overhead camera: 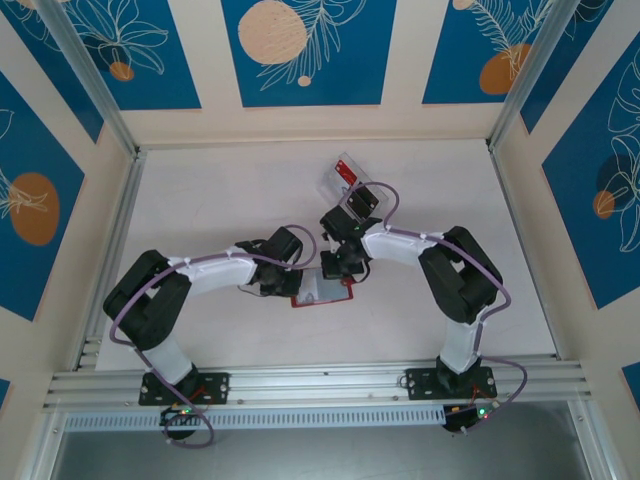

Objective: Put the credit cards into the card holder
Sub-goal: Flip over the card slot in the card holder.

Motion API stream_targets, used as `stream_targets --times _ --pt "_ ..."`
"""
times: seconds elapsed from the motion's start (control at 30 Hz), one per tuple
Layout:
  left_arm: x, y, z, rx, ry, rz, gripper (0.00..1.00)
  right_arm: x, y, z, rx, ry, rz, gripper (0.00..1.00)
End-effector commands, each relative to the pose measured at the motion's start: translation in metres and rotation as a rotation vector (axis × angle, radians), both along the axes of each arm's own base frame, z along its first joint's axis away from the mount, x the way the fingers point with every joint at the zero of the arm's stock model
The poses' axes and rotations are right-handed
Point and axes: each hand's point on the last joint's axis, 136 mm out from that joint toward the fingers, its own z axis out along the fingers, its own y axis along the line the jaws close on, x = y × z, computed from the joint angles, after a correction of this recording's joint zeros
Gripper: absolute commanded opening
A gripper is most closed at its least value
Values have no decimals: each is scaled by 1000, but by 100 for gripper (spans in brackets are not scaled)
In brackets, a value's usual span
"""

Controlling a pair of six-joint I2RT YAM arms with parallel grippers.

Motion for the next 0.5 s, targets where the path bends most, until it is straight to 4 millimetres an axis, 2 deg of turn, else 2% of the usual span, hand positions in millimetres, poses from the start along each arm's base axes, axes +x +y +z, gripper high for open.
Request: stream_targets --times 0.0,0.17,0.33,0.47 --pt "-8 4 -12 33 23 -6 0 -15 15 -7 108 113 -4 0" --pt "-7 2 -9 29 17 -14 0 -15 38 8 310 162 -13 0" --pt "-2 -3 6 6 -9 -25 0 -17 53 5 382 219 -26 0" --pt "3 -1 26 0 -57 -27 11 -15 55 3 417 246 -54 2"
